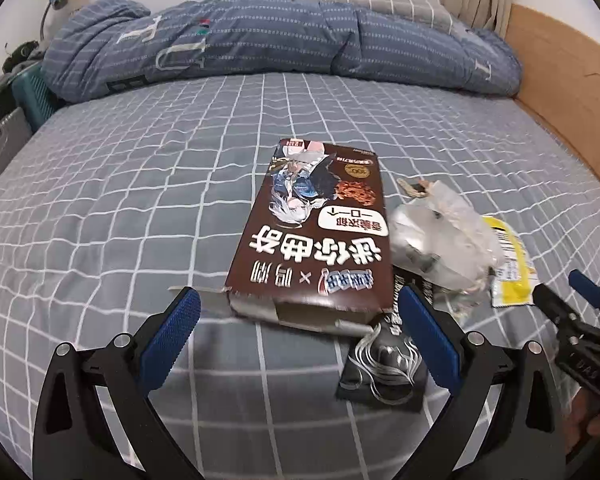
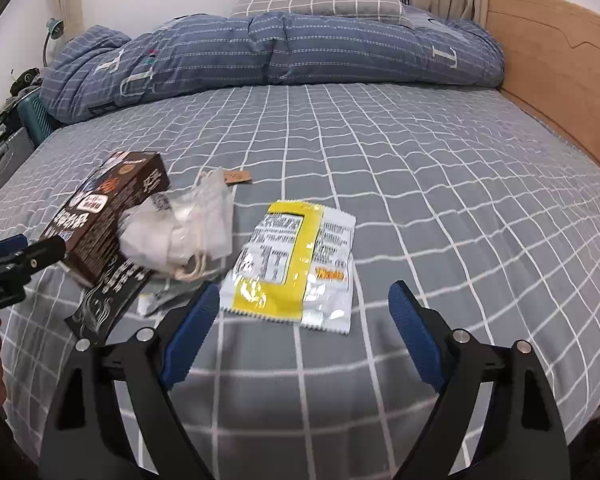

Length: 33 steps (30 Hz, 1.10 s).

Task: Collect trash
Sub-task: 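Raise both empty tools back over the bed, then grasp the brown snack box with the left tool while the right tool grasps the yellow wrapper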

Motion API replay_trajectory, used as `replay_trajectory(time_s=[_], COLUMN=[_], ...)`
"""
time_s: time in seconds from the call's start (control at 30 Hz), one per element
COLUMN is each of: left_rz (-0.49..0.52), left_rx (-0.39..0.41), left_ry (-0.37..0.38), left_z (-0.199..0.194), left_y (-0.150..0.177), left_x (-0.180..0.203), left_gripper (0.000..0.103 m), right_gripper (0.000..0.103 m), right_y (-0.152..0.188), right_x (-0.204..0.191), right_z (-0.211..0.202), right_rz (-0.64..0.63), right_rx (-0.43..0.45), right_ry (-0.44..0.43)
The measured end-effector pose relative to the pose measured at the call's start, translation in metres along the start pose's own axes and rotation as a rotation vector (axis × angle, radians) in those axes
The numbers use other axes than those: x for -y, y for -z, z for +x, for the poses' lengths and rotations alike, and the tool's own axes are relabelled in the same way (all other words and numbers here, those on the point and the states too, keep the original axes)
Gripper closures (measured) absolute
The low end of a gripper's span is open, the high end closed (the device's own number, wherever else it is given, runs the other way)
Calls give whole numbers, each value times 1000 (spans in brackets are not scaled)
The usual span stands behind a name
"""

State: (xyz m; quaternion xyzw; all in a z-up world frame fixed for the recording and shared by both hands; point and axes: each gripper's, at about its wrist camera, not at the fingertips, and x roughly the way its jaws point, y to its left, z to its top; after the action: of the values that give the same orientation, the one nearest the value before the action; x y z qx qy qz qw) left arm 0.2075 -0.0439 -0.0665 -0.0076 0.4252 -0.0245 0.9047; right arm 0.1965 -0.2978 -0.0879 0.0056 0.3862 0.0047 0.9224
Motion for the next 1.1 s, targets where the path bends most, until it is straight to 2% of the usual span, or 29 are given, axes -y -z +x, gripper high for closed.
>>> replay_trajectory(time_s=[0.4, 0.67, 0.87, 1.0, 1.1], left_rz=[26, 2, -25, -20, -36], left_rx=[-12, -35, -40, -31, -27], left_ry=[-4, 8, 3, -20, -27], left_z=[30, 51, 54, 52, 48], left_y=[-23, -22, -17, -13, -12], left_x=[7, 5, 3, 6, 6], left_gripper=[6, 5, 9, 11, 11], right_gripper=[30, 38, 53, 71, 77], right_y=[-22, -17, -17, -16, -16], right_x=[-3, 0, 2, -9, -16], right_z=[39, 59, 63, 65, 64], right_rz=[-23, 12, 18, -40, -67], right_rx=[-49, -97, -109, -124, -124], right_ry=[-6, -26, -28, -23, -18])
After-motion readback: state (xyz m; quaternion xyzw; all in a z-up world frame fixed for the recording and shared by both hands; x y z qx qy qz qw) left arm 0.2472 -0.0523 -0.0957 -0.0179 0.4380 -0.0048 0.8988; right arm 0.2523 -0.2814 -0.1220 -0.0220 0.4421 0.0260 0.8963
